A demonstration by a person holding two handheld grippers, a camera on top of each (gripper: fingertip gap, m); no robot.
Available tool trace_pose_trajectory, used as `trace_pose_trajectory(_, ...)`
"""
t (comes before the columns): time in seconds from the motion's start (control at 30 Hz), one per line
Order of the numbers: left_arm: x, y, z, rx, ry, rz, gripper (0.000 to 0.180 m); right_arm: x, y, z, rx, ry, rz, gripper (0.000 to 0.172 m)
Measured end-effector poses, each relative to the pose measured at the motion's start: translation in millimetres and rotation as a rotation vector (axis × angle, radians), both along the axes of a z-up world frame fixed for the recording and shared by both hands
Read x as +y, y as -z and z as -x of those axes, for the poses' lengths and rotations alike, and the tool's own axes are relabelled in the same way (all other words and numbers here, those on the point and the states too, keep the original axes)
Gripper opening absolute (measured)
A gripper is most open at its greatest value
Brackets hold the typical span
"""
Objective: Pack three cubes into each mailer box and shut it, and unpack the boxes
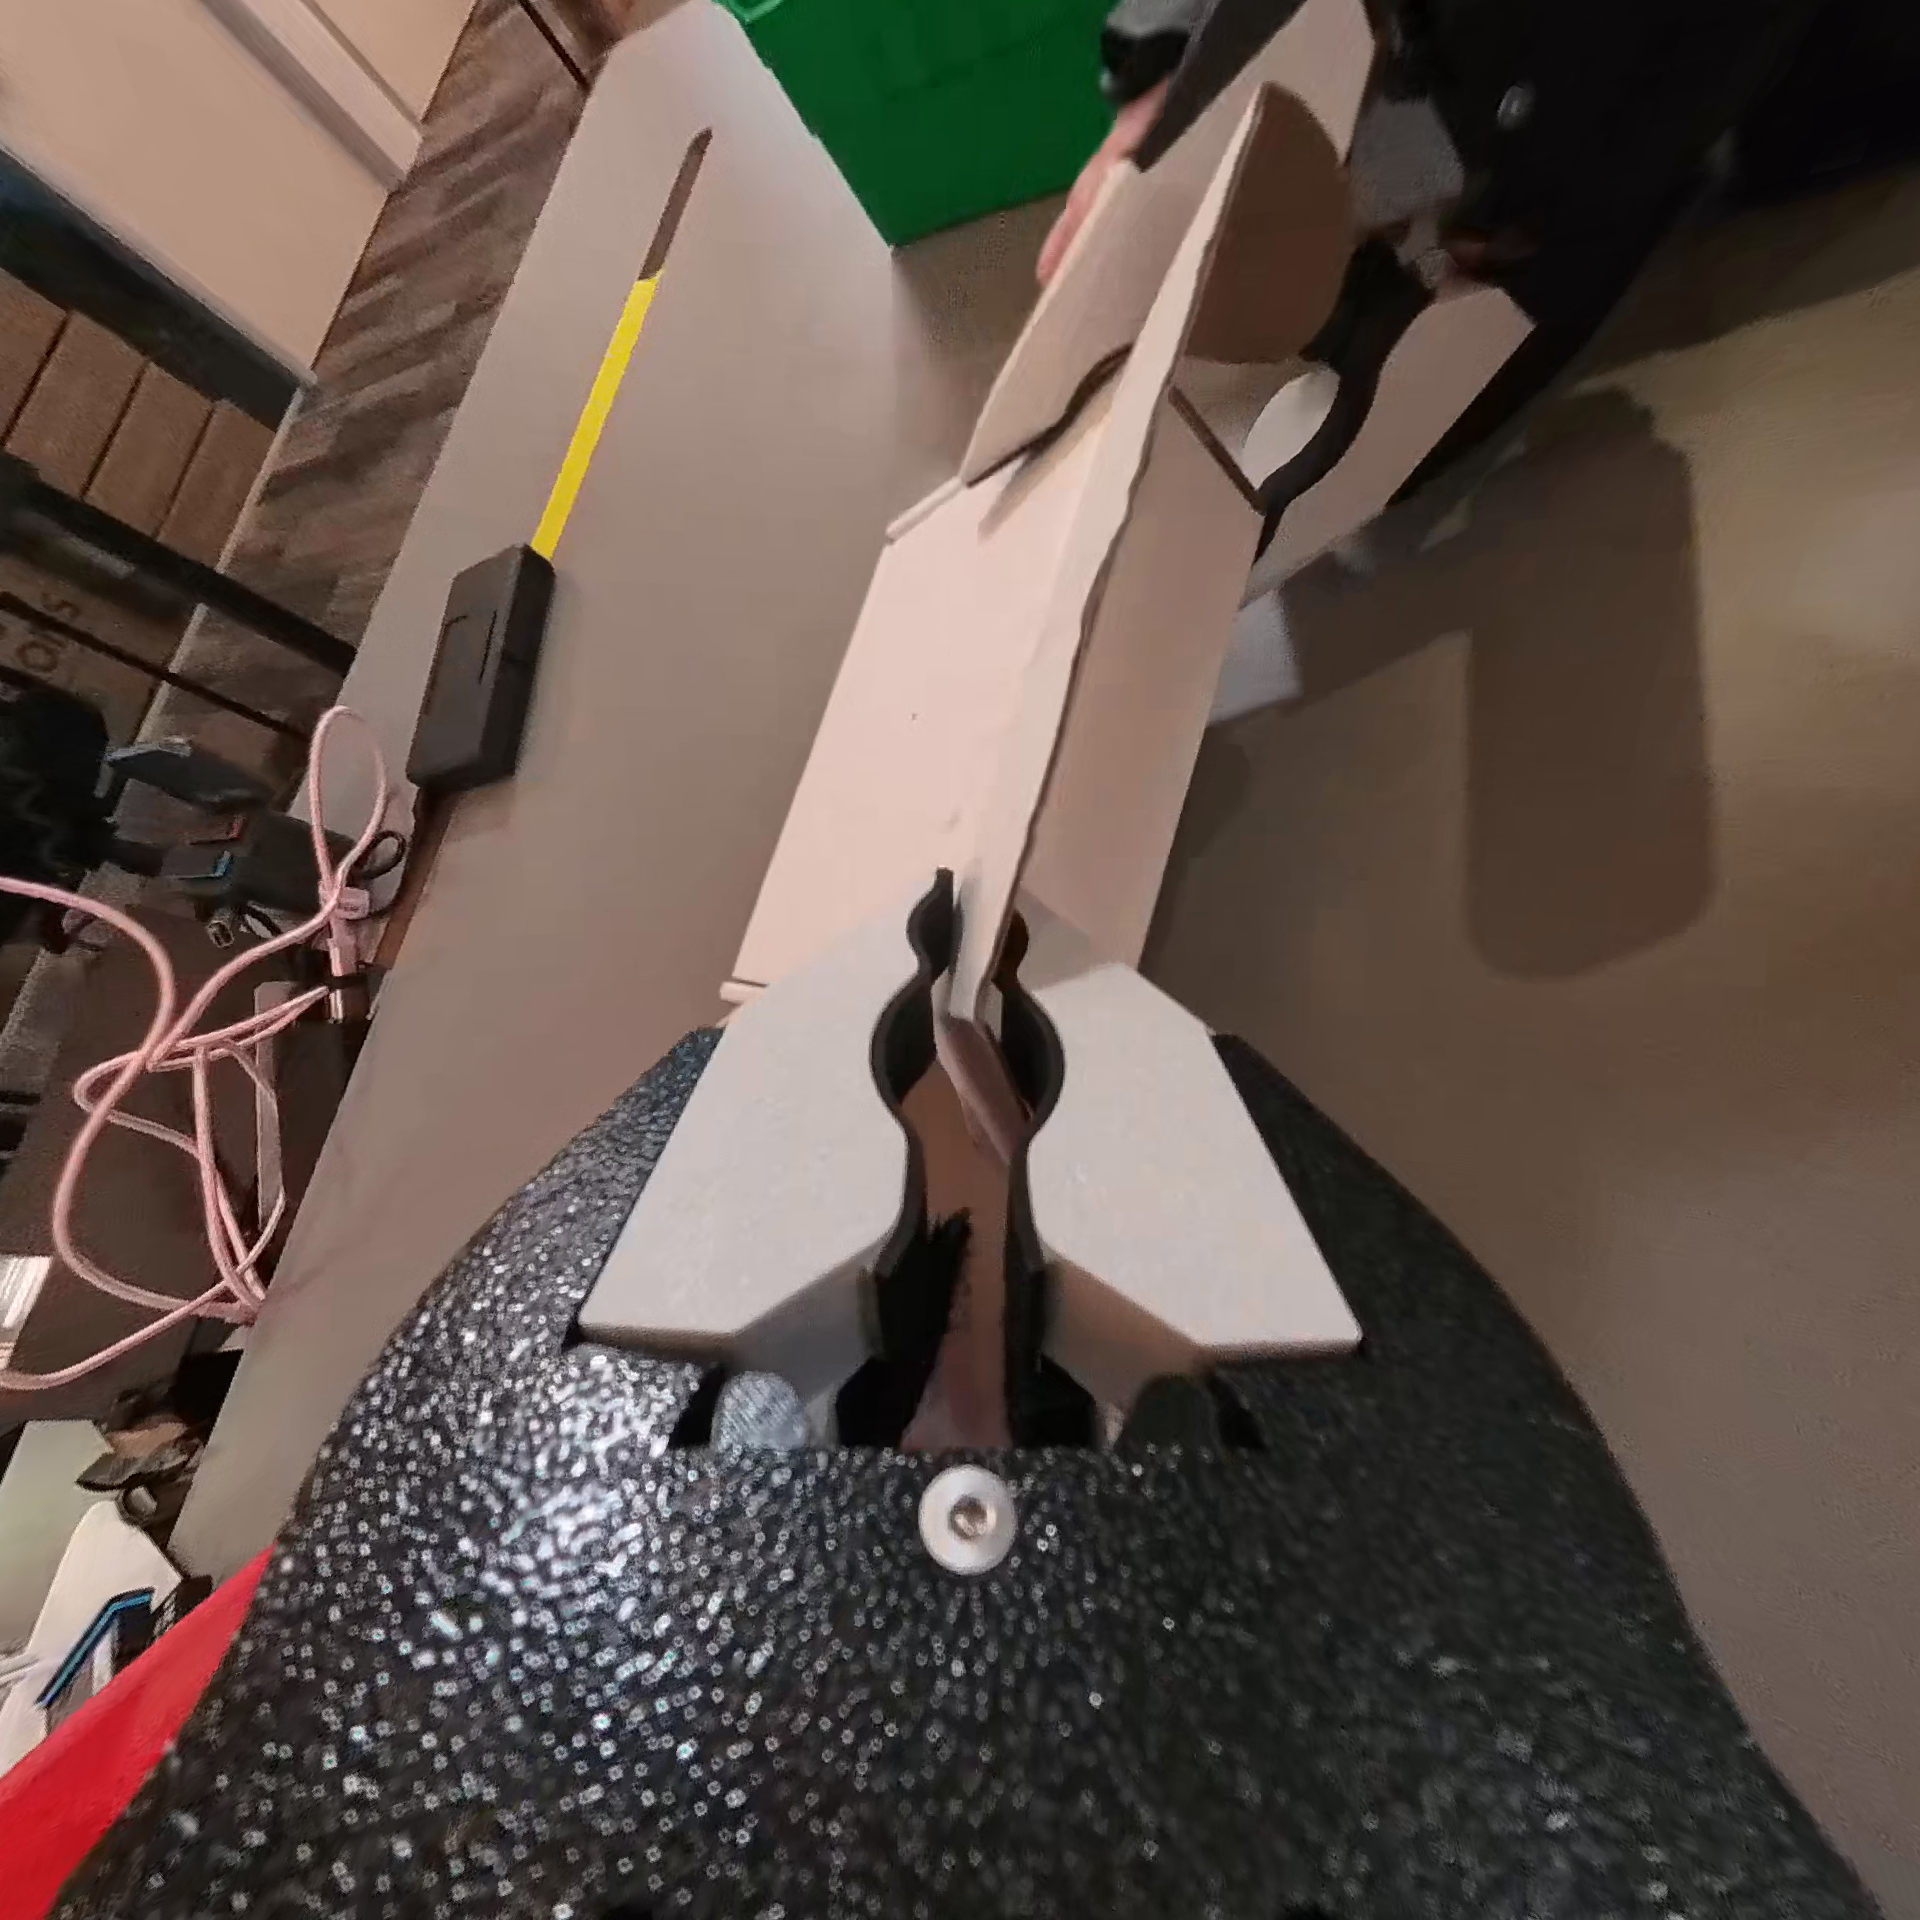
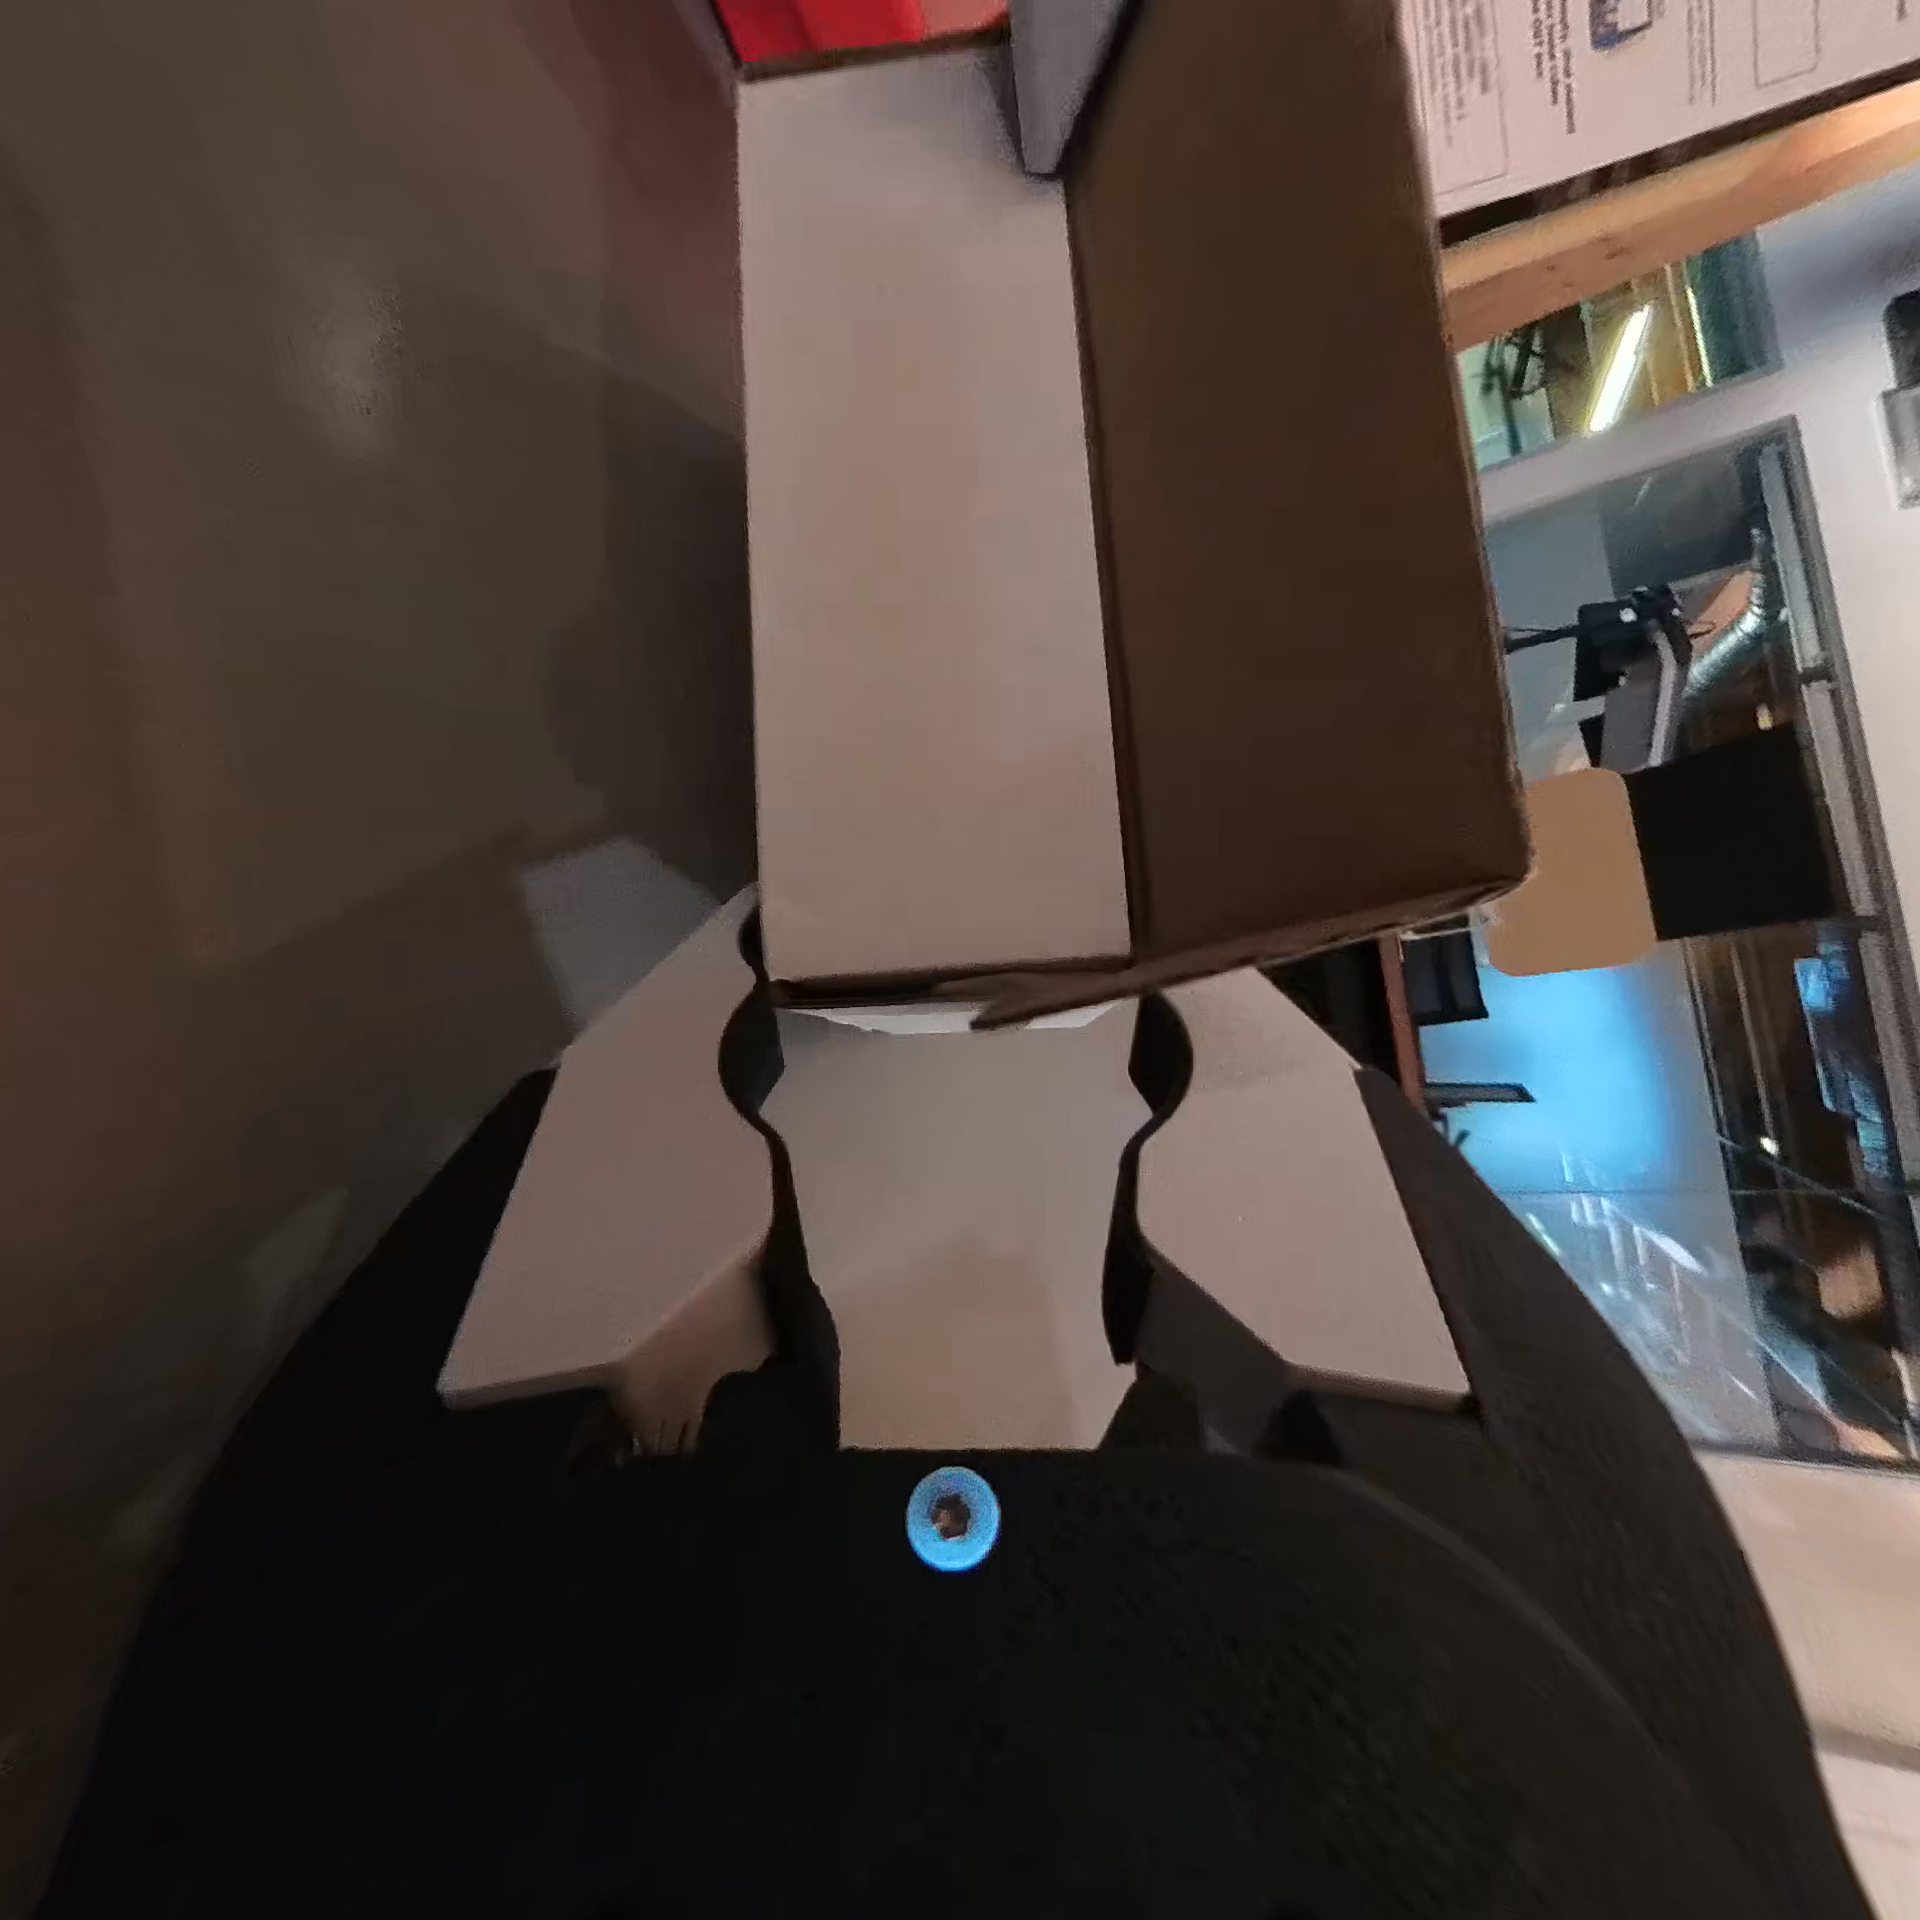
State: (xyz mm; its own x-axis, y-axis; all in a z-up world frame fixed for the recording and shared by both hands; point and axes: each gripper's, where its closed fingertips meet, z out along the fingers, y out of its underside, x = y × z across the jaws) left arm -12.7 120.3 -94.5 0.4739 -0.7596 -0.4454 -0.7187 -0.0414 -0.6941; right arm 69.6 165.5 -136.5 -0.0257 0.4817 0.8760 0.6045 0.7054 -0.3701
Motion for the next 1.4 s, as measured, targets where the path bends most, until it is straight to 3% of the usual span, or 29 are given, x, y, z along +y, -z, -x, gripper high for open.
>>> trace_pose_trajectory(0.03,1,-2,-1,-0.013,-0.001,-0.012,0.003,0,-1,-1,0.006,0.0,0.02,0.066)
trace_pose_trajectory(0.1,7,-12,-1,-0.048,-0.039,-0.082,0.012,-3,-5,-2,0.041,-0.01,0.097,0.066)
trace_pose_trajectory(0.27,-1,-29,-6,-0.25,-0.038,-0.094,0.109,-5,-13,-14,0.082,-0.019,0.255,0.064)
trace_pose_trajectory(0.37,-17,-42,-14,-0.437,0.052,-0.089,0.127,-11,-19,-24,0.116,-0.034,0.392,0.064)
trace_pose_trajectory(0.43,-20,-42,-18,-0.486,0.08,-0.122,0.128,-19,-23,-31,0.143,-0.06,0.503,0.064)
trace_pose_trajectory(0.57,-12,-19,-28,-0.443,0.051,-0.135,0.125,-31,-27,-39,0.188,-0.134,0.698,0.063)
trace_pose_trajectory(0.77,-24,6,-55,-0.512,0.151,0.022,0.117,-58,-29,-40,0.163,-0.239,0.921,0.063)
trace_pose_trajectory(0.9,-35,10,-62,-0.547,0.204,0.069,0.102,-72,-28,-35,0.132,-0.291,0.979,0.064)
trace_pose_trajectory(0.97,-36,17,-63,-0.524,0.217,0.06,0.078,-74,-29,-35,0.131,-0.301,0.995,0.064)
trace_pose_trajectory(1.1,-36,33,-64,-0.495,0.215,0.127,0.076,-74,-31,-34,0.159,-0.268,1.042,0.068)
trace_pose_trajectory(1.17,-36,36,-64,-0.497,0.208,0.162,0.075,-76,-39,-34,0.178,-0.253,1.078,0.096)
trace_pose_trajectory(1.2,-36,36,-64,-0.5,0.209,0.17,0.075,-78,-44,-35,0.185,-0.256,1.084,0.1)
trace_pose_trajectory(1.4,-46,40,-64,-0.507,0.255,0.274,0.075,-83,-78,-49,0.265,-0.283,1.036,0.095)
